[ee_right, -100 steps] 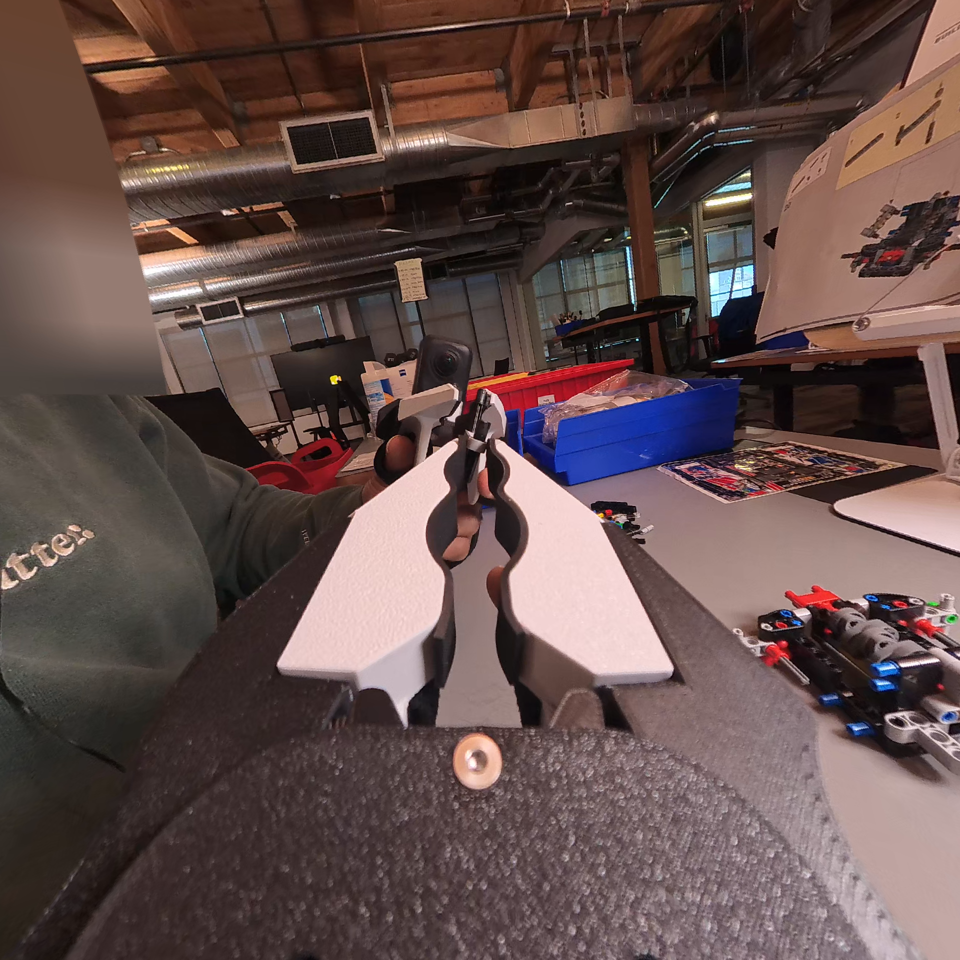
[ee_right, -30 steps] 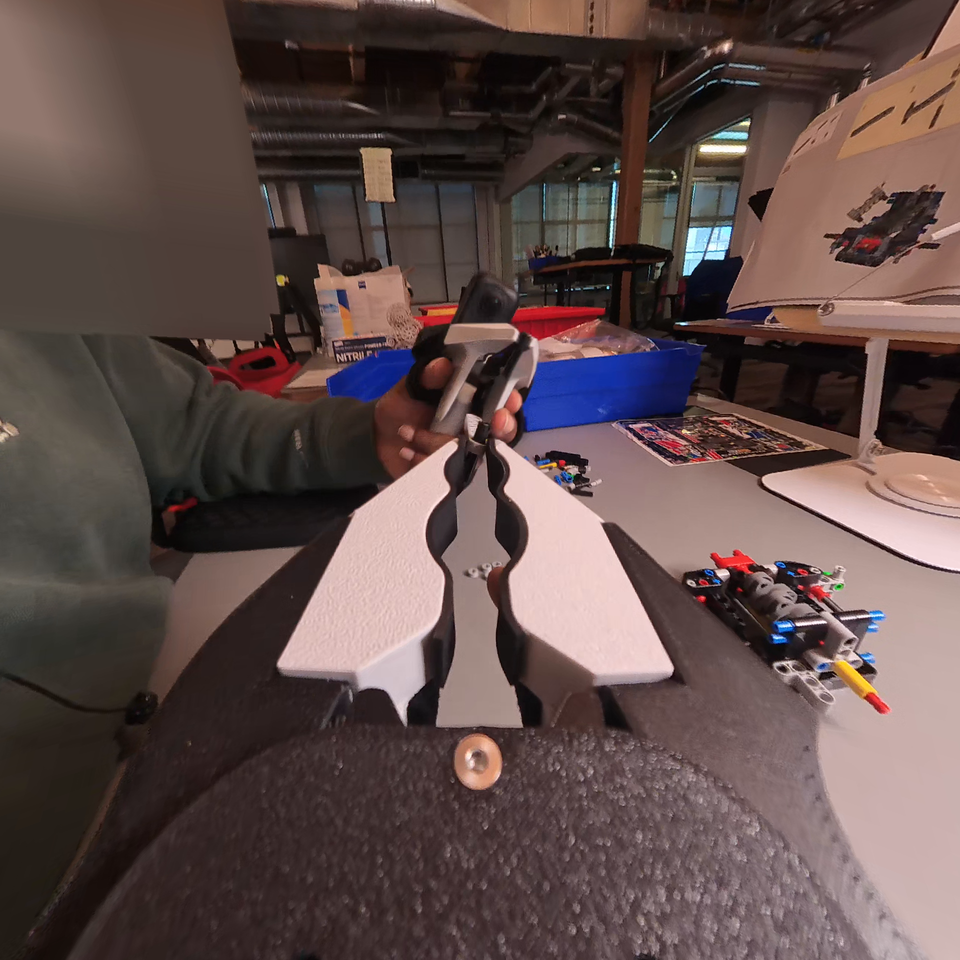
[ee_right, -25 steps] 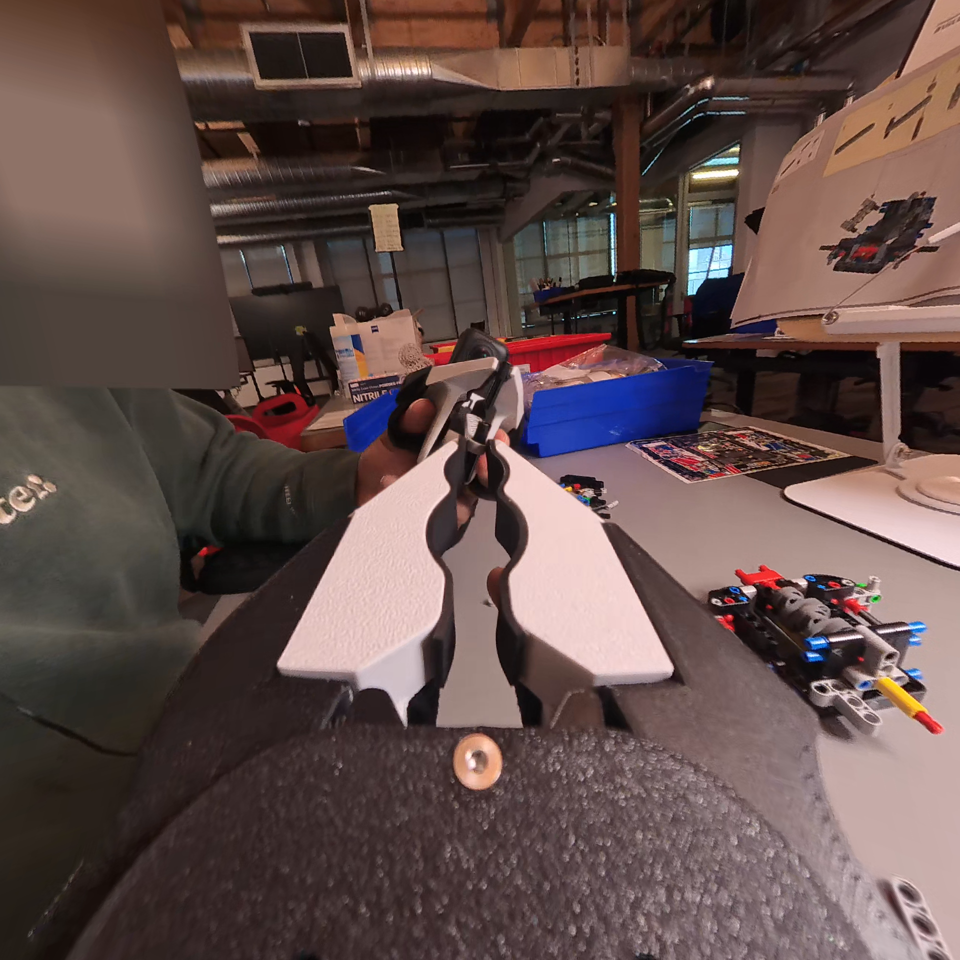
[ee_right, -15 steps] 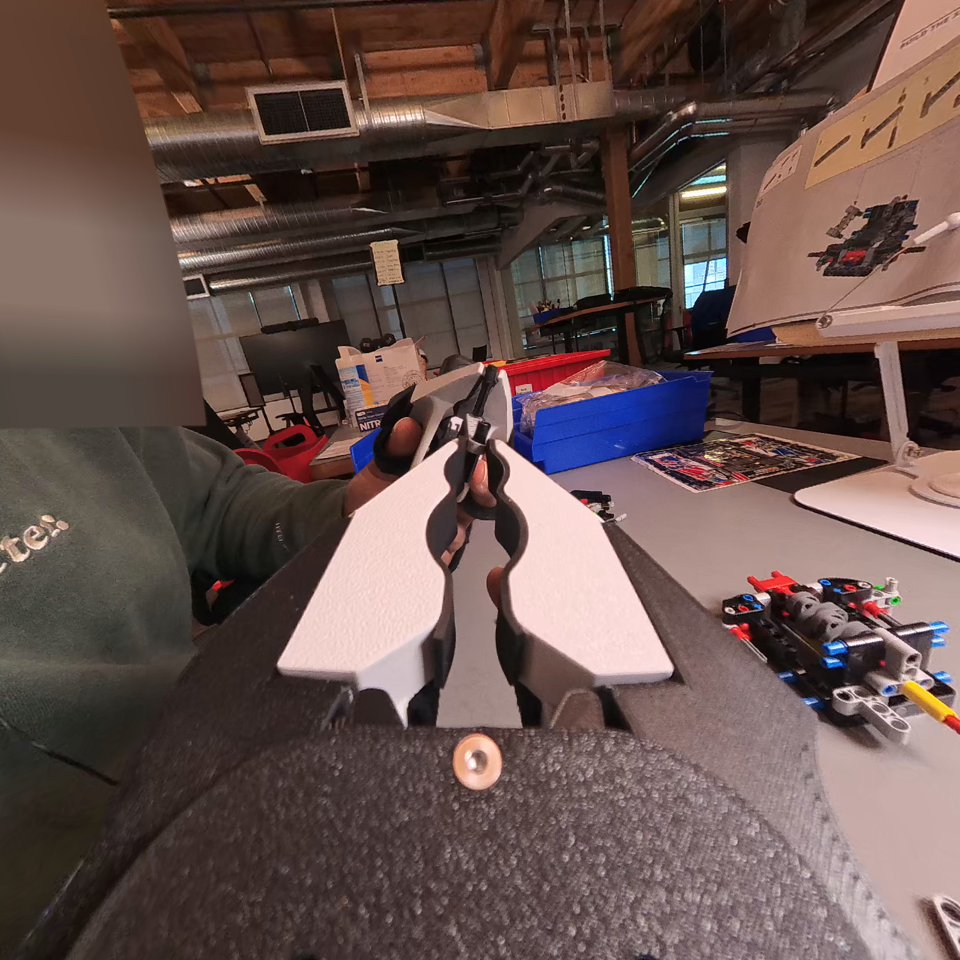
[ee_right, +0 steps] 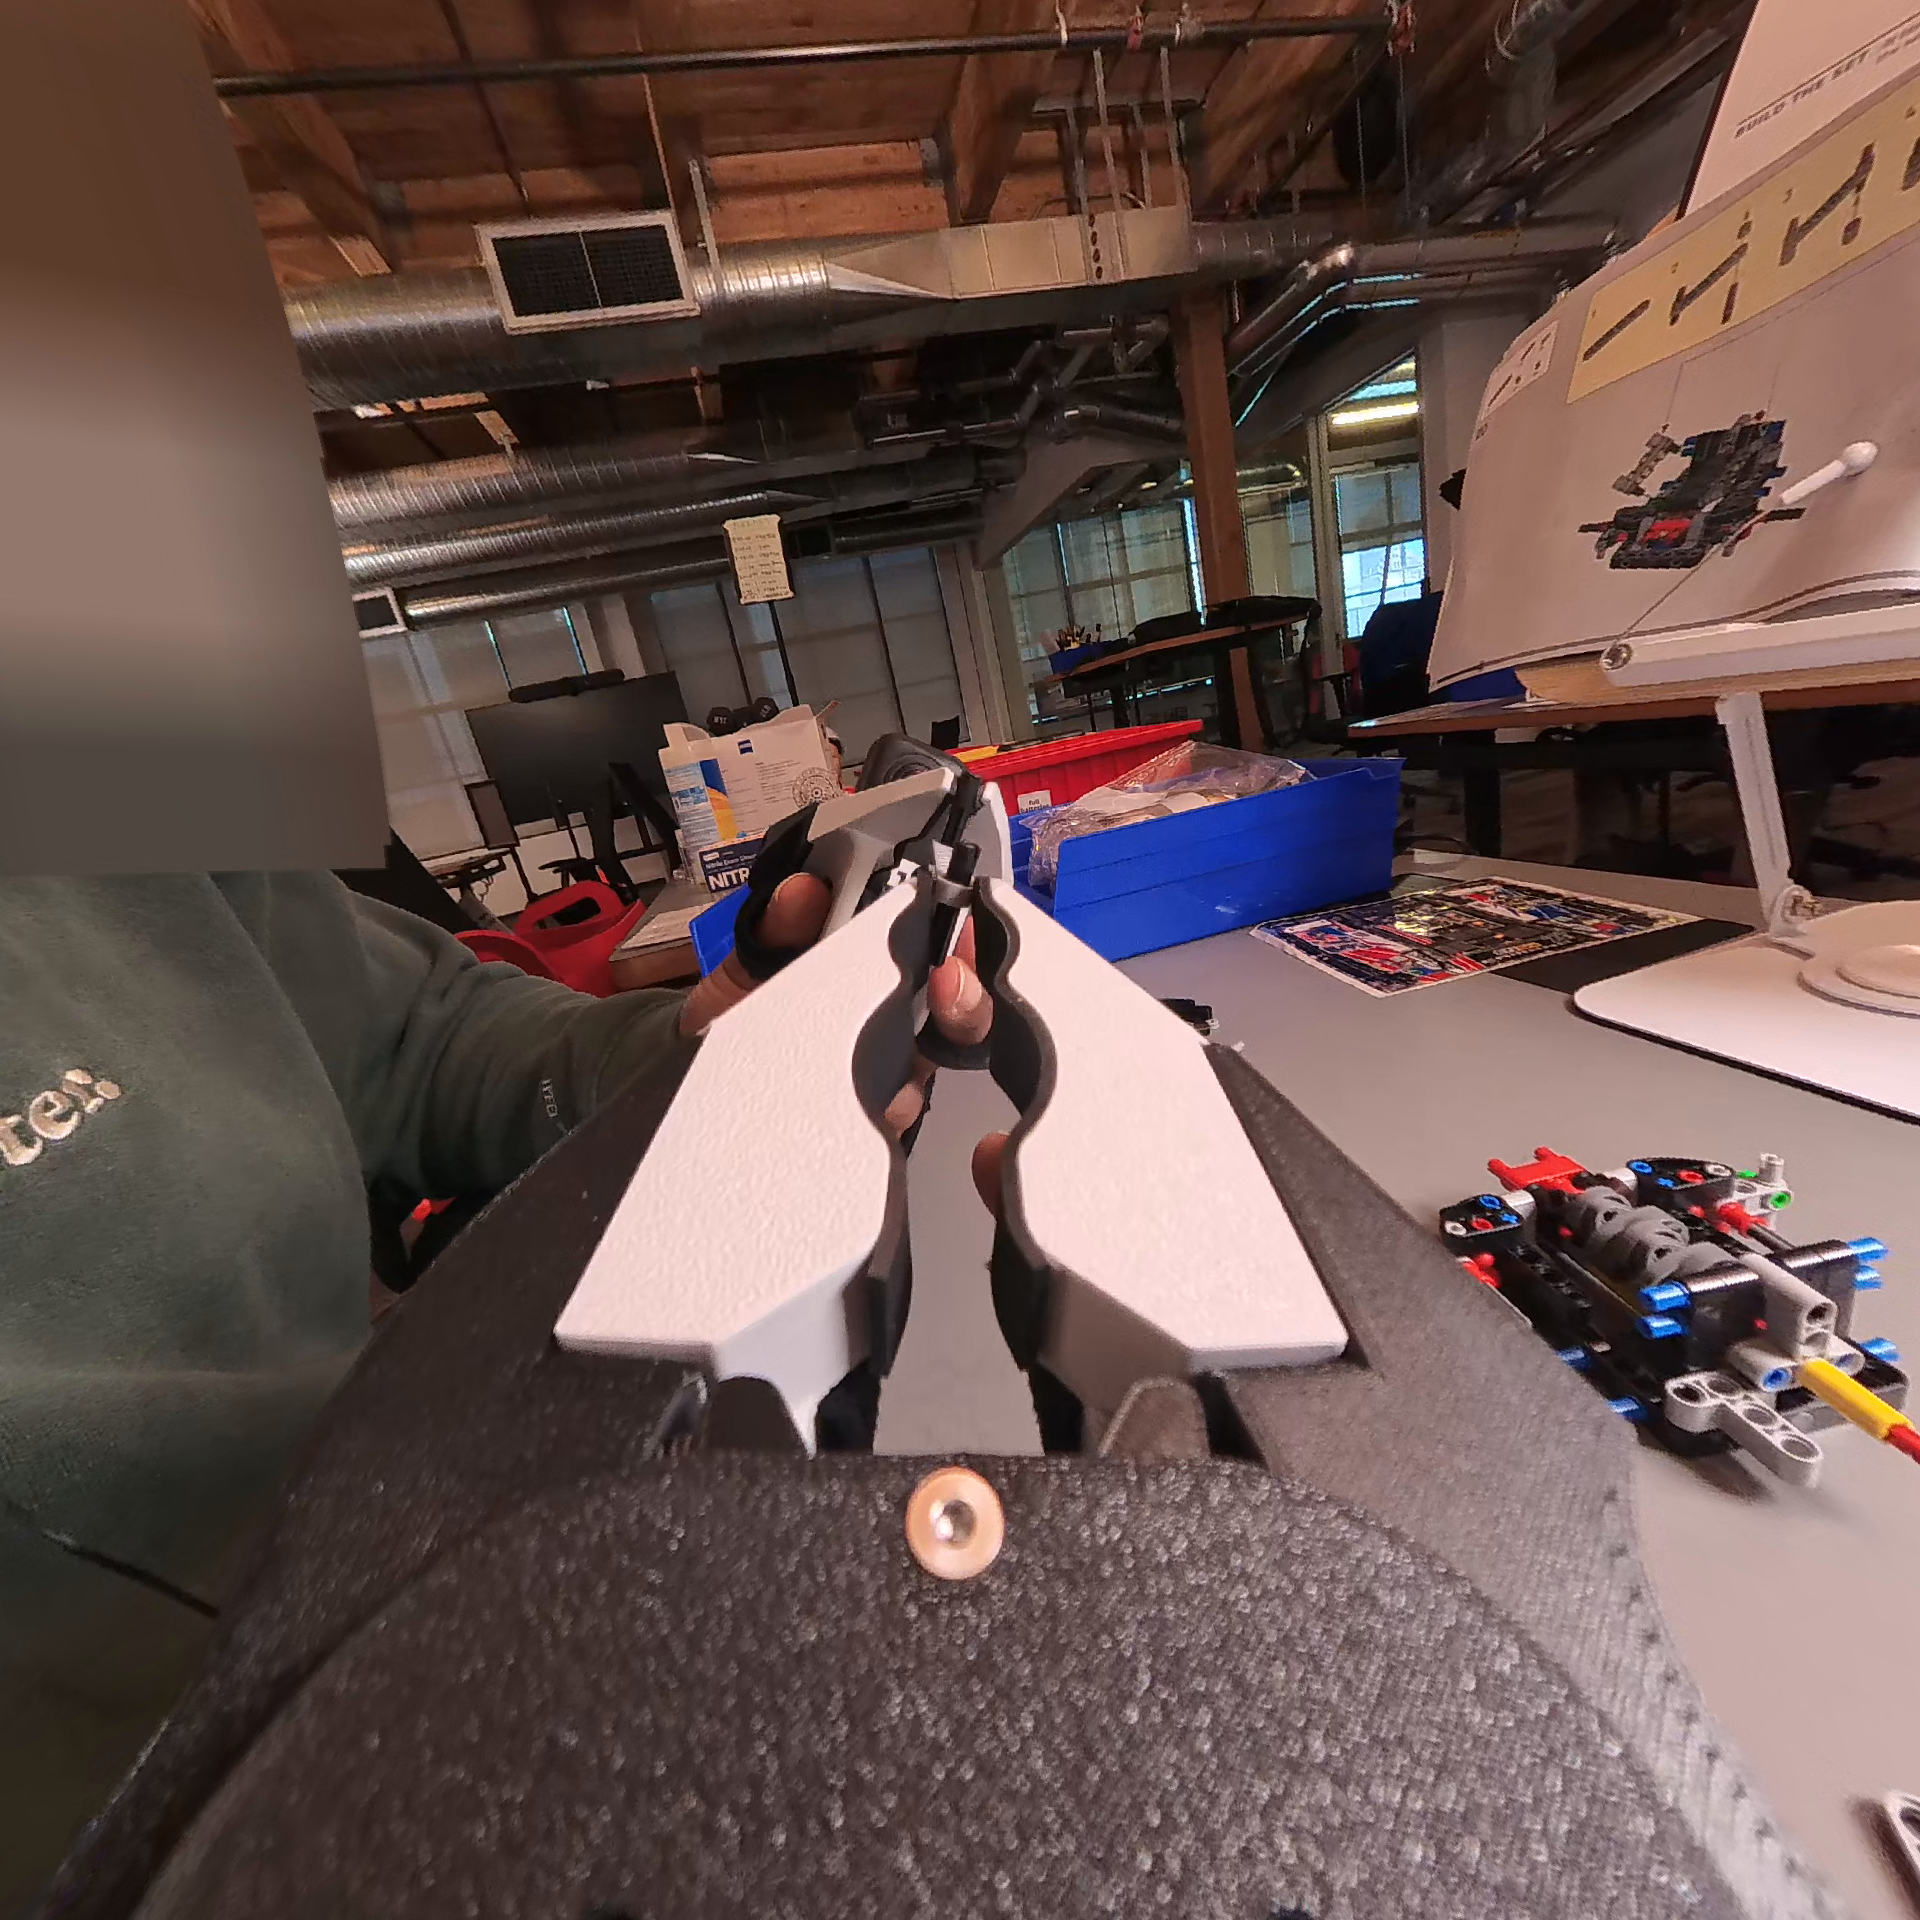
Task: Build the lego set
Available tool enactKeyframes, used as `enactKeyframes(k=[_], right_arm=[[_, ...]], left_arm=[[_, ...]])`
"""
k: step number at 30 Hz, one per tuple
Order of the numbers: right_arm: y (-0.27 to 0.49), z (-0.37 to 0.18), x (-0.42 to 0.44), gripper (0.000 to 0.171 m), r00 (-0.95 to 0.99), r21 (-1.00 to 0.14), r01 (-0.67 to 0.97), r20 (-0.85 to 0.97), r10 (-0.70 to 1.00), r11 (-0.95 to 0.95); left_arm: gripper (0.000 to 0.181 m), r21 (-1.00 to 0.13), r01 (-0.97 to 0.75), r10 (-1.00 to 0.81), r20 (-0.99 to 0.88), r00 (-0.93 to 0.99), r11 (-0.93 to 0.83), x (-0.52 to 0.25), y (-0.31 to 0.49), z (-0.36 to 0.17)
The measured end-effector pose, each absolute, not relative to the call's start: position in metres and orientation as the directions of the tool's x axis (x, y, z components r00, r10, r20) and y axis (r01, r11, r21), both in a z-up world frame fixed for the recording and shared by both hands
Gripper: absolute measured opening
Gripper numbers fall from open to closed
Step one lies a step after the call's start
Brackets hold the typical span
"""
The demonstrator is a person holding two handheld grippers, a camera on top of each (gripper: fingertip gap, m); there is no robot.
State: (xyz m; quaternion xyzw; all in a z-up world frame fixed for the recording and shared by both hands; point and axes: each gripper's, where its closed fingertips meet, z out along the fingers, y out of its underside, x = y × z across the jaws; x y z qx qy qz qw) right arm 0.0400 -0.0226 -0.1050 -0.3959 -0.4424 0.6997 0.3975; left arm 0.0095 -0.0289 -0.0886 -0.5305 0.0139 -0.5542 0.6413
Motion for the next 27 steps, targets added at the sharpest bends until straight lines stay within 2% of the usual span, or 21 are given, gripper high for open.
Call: enactKeyframes(k=[8, 13, 15, 19, 23, 27], right_arm=[[-0.019, -0.102, 0.041, 0.005, -0.369, -0.923, -0.220, -0.222, 0.903, -0.317], [-0.020, -0.103, 0.041, 0.005, -0.373, -0.927, -0.213, -0.215, 0.903, -0.308], [-0.020, -0.103, 0.042, 0.005, -0.378, -0.928, -0.209, -0.214, 0.900, -0.309], [-0.024, -0.110, 0.039, 0.005, -0.408, -0.930, -0.144, -0.254, 0.877, -0.337], [-0.030, -0.122, 0.033, 0.005, -0.437, -0.923, -0.057, -0.320, 0.841, -0.381], [-0.035, -0.130, 0.031, 0.004, -0.462, -0.904, 0.016, -0.386, 0.799, -0.428]], left_arm=[[0.002, -0.705, 0.681, -0.722, 0.575, 0.385, -0.198, 0.013, -0.029, -0.092], [0.032, -0.792, 0.587, -0.748, 0.492, 0.446, -0.170, 0.017, -0.034, -0.091], [0.039, -0.872, 0.477, -0.757, 0.383, 0.529, -0.108, 0.017, -0.037, -0.092], [0.038, -0.985, 0.165, -0.731, 0.075, 0.678, 0.052, 0.015, -0.044, -0.096], [0.029, -0.987, -0.124, -0.674, -0.163, 0.720, 0.106, 0.012, -0.046, -0.111], [0.021, -0.947, -0.302, -0.648, -0.300, 0.701, 0.111, 0.011, -0.048, -0.126]])
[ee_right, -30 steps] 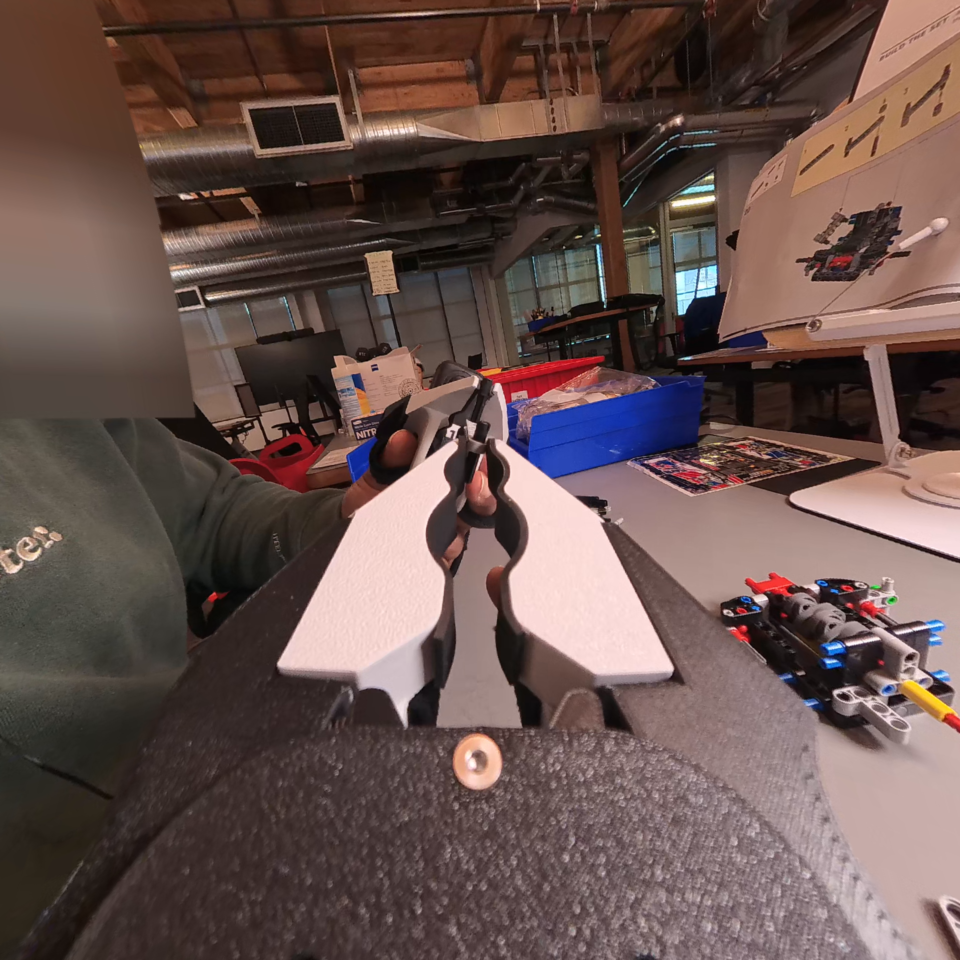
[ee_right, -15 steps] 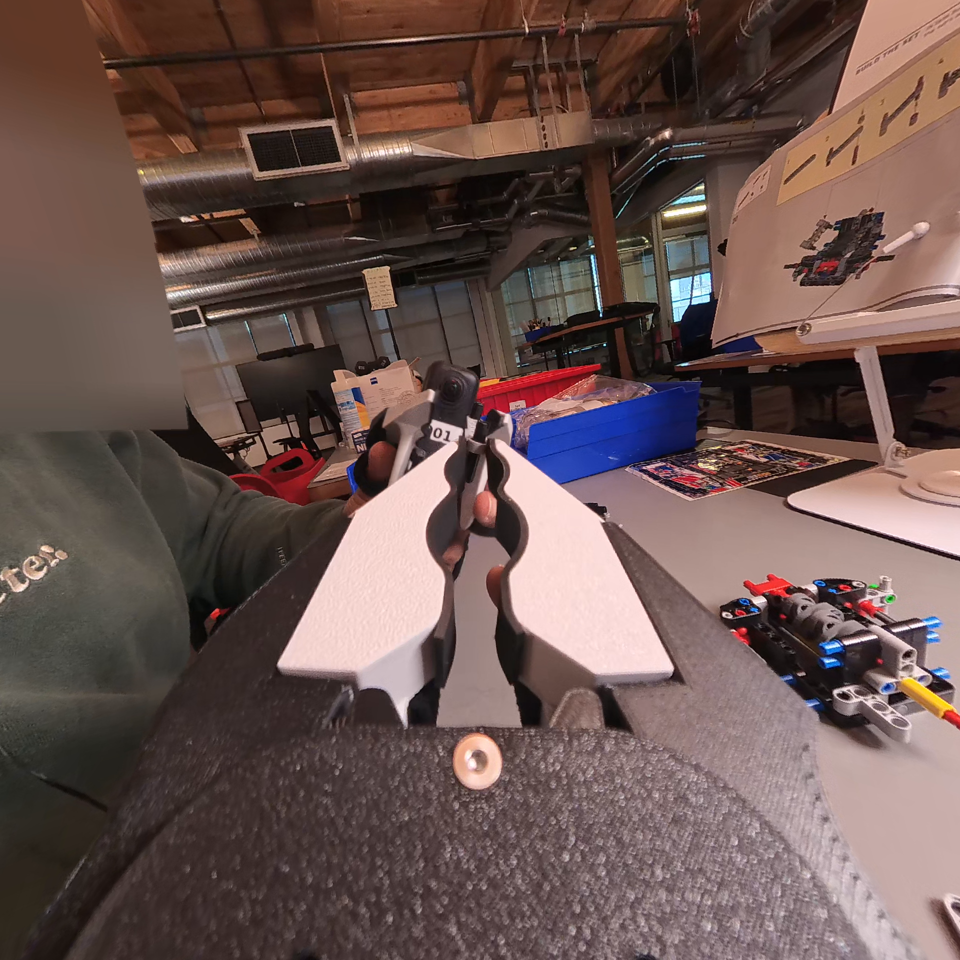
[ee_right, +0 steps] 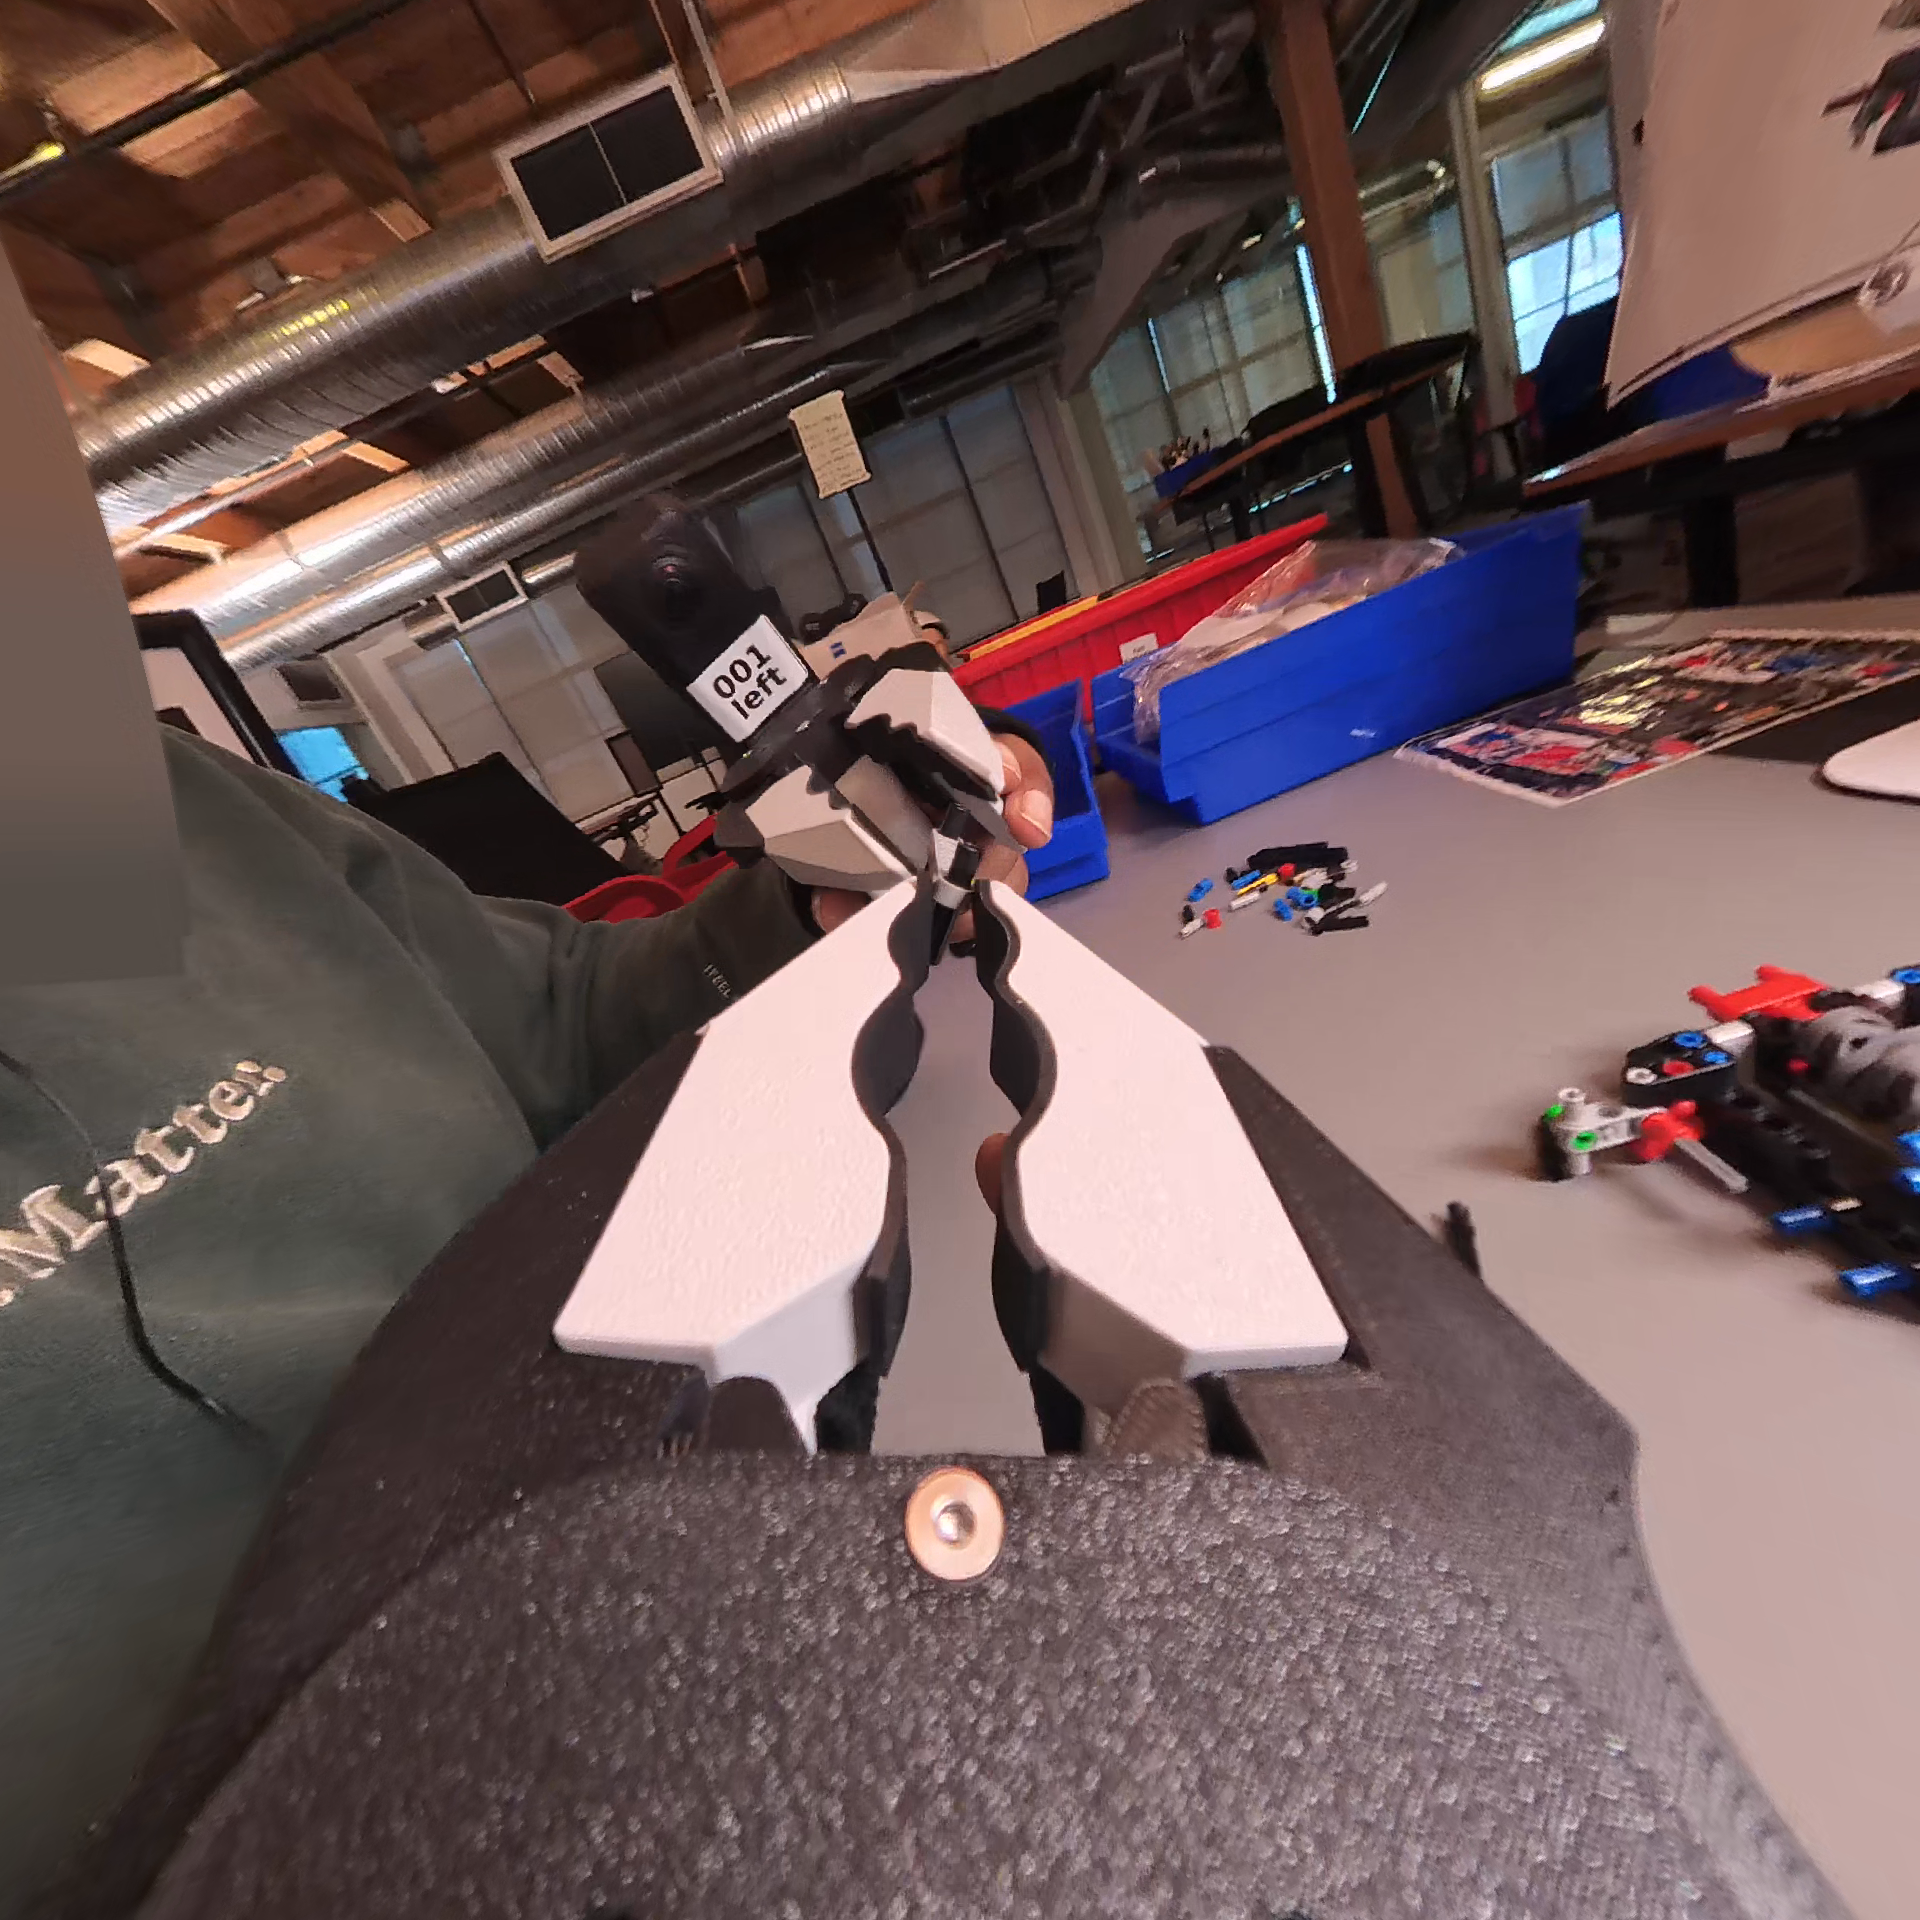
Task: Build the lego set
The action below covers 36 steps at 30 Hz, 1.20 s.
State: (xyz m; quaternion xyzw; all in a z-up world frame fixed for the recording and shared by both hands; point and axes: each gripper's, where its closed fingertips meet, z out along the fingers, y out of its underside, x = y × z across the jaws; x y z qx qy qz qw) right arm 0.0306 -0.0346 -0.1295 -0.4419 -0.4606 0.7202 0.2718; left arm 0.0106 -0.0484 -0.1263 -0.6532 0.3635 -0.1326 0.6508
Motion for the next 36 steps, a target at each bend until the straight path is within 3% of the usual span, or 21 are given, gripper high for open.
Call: enactKeyframes(k=[3, 11, 18, 28, 33, 36], right_arm=[[-0.037, -0.134, 0.029, 0.004, -0.473, -0.891, 0.059, -0.423, 0.773, -0.451], [-0.036, -0.141, 0.027, 0.005, -0.464, -0.860, 0.121, -0.491, 0.737, -0.496], [-0.035, -0.140, 0.027, 0.006, -0.442, -0.907, 0.085, -0.405, 0.800, -0.413], [-0.038, -0.135, 0.038, 0.022, -0.388, -0.999, -0.037, 0.038, 0.921, 0.026], [-0.036, -0.143, 0.043, 0.043, -0.301, -0.909, -0.066, 0.412, 0.860, 0.412], [-0.039, -0.153, 0.042, 0.041, -0.283, -0.836, -0.046, 0.535, 0.796, 0.546]], left_arm=[[0.011, -0.939, -0.330, -0.662, -0.308, 0.683, 0.097, 0.012, -0.051, -0.131], [0.010, -0.964, -0.265, -0.684, -0.196, 0.703, 0.005, 0.009, -0.049, -0.135], [0.010, -0.973, -0.229, -0.681, -0.180, 0.710, 0.019, 0.009, -0.047, -0.134], [0.009, -0.958, -0.277, -0.678, -0.255, 0.689, 0.078, 0.011, -0.052, -0.131], [0.009, -0.968, -0.248, -0.710, -0.194, 0.677, 0.028, 0.014, -0.053, -0.134], [0.010, -0.977, -0.208, -0.740, -0.111, 0.664, -0.041, 0.017, -0.054, -0.140]])
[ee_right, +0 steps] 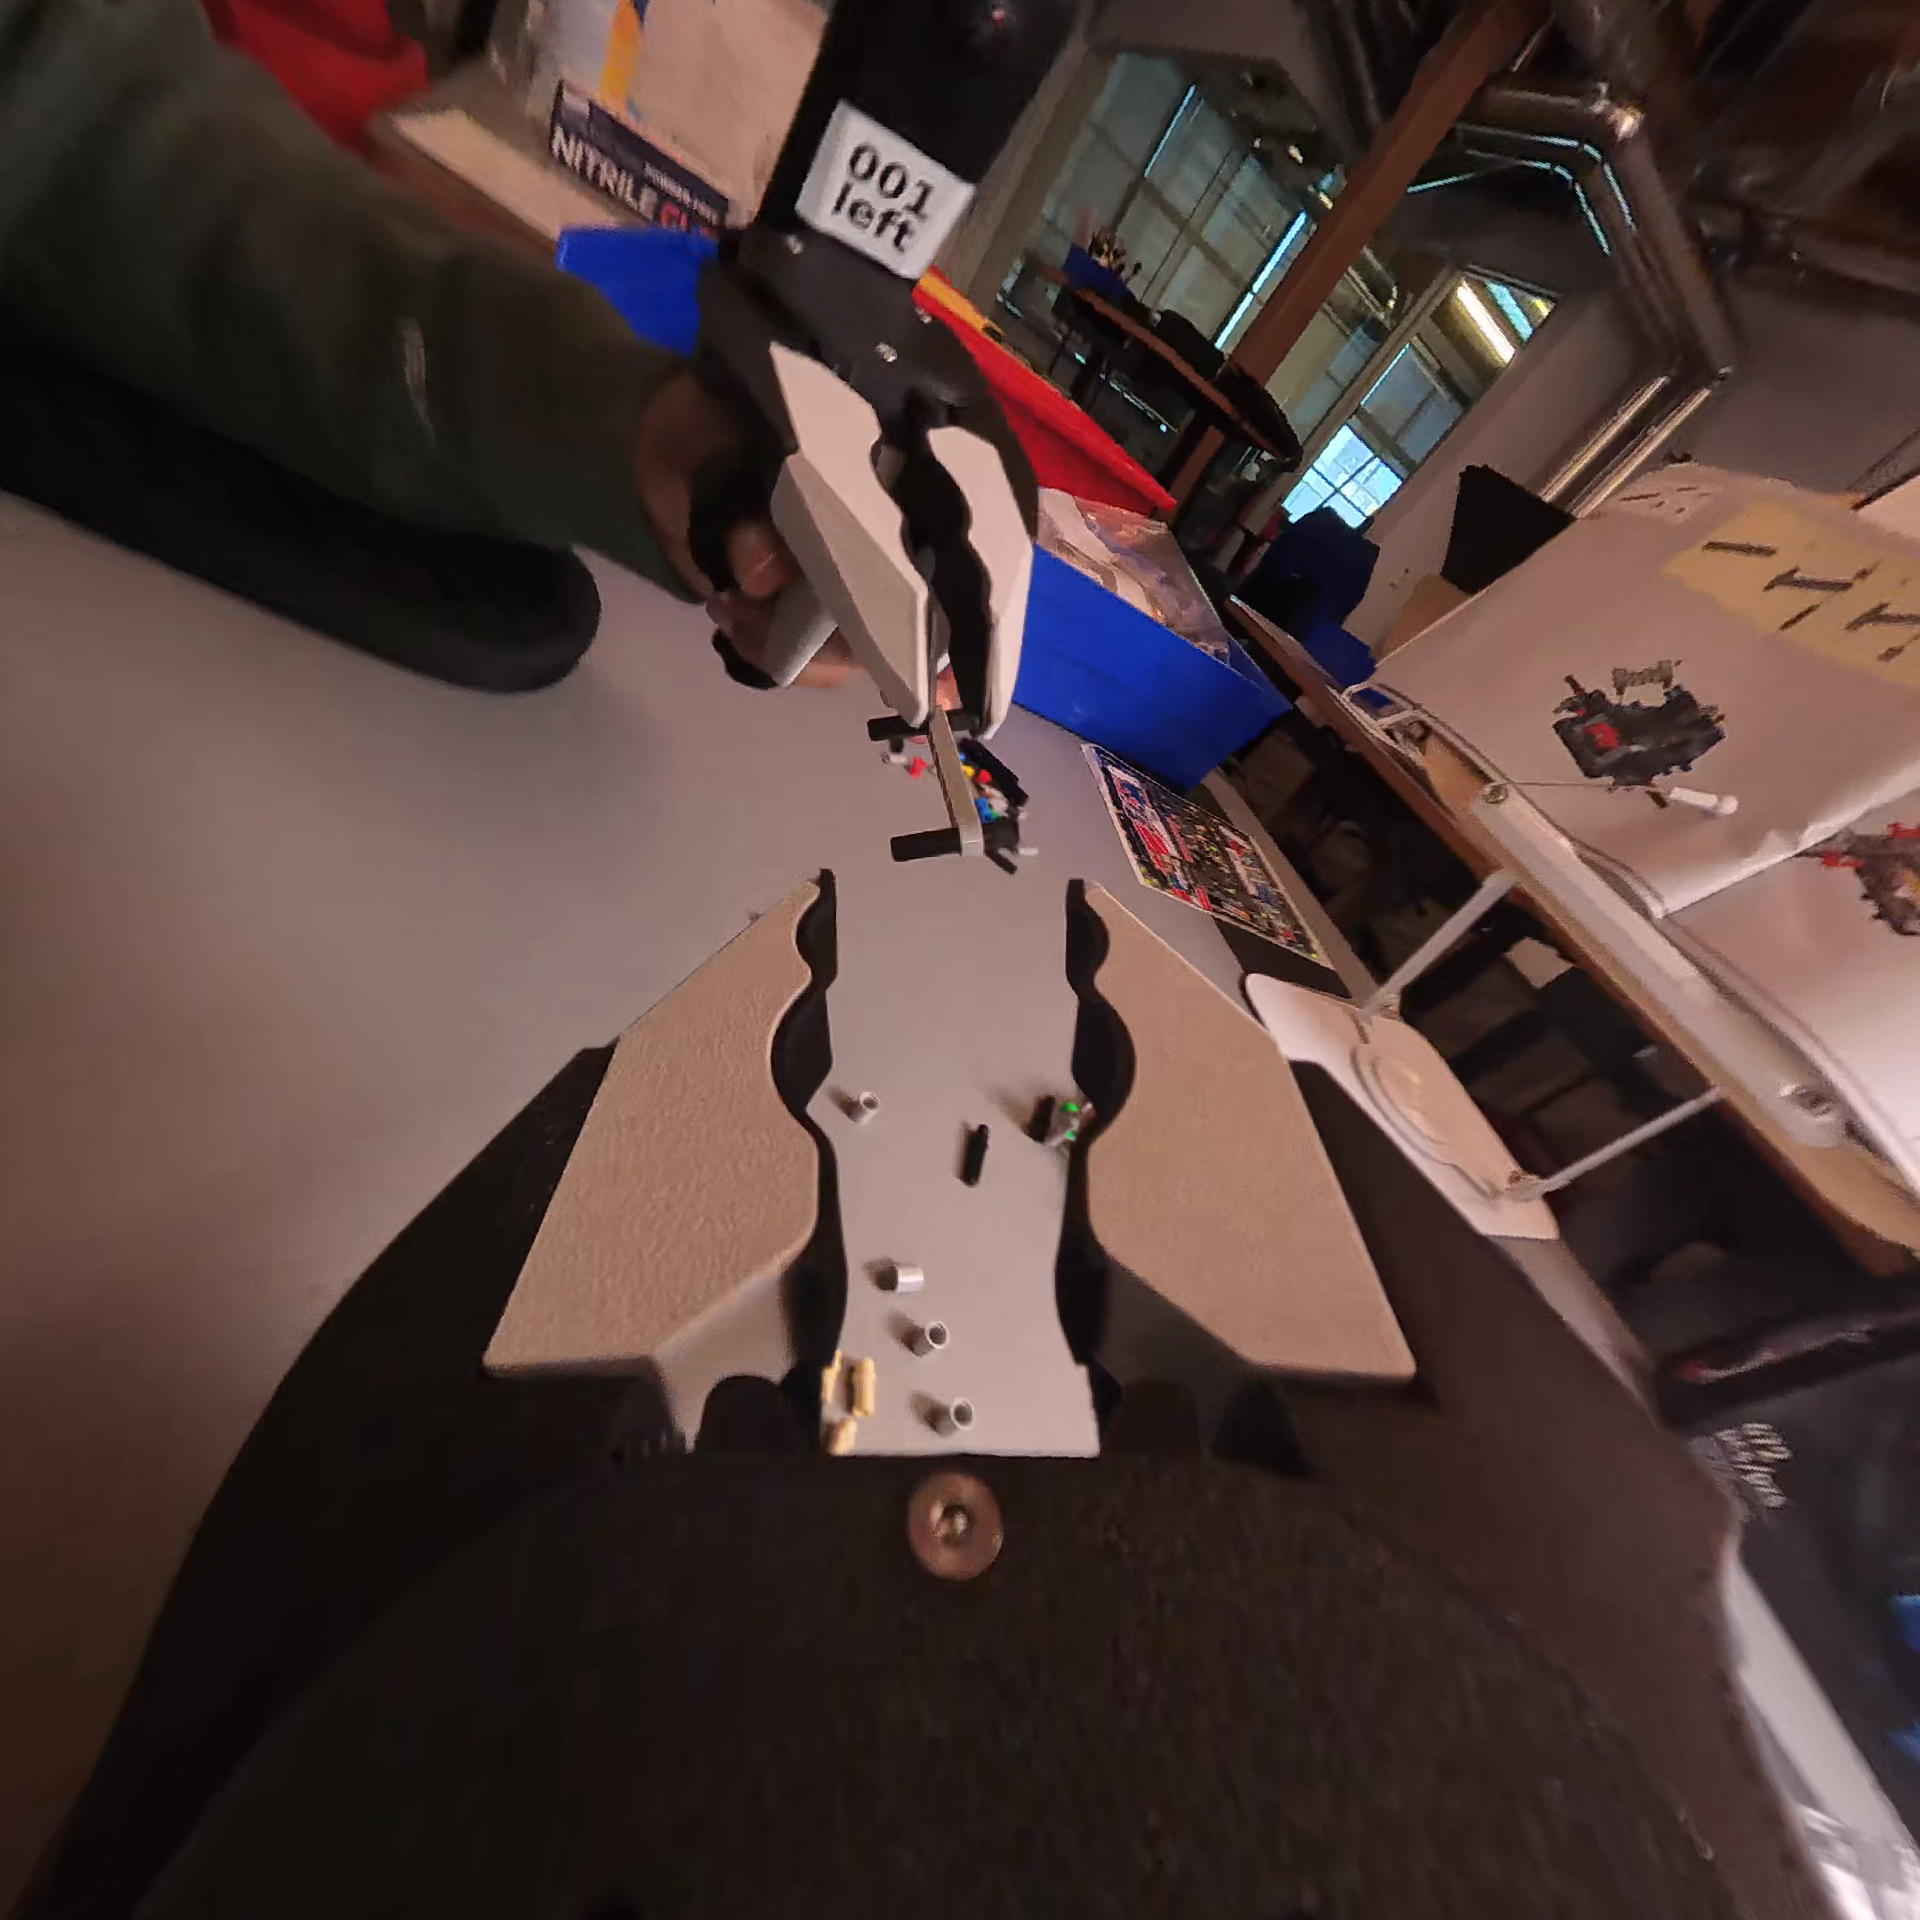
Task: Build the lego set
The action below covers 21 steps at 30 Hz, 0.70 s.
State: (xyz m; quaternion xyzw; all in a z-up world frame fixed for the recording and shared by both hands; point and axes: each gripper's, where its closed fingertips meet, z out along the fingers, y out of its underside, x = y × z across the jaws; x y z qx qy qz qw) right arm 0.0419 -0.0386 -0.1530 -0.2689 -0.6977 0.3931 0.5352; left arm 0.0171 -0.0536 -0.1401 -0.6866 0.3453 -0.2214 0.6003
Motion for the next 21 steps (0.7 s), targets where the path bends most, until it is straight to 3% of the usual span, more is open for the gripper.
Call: enactKeyframes(k=[10, 21], right_arm=[[-0.039, -0.163, 0.040, 0.025, -0.148, -0.481, -0.030, 0.869, 0.472, 0.876], [-0.046, -0.152, 0.038, 0.010, -0.007, -0.272, -0.049, 0.962, 0.272, 0.961]], left_arm=[[0.010, -0.973, -0.108, -0.763, 0.090, 0.640, -0.205, 0.022, -0.051, -0.152], [0.010, -0.972, -0.083, -0.757, 0.117, 0.642, -0.220, 0.020, -0.051, -0.150]])
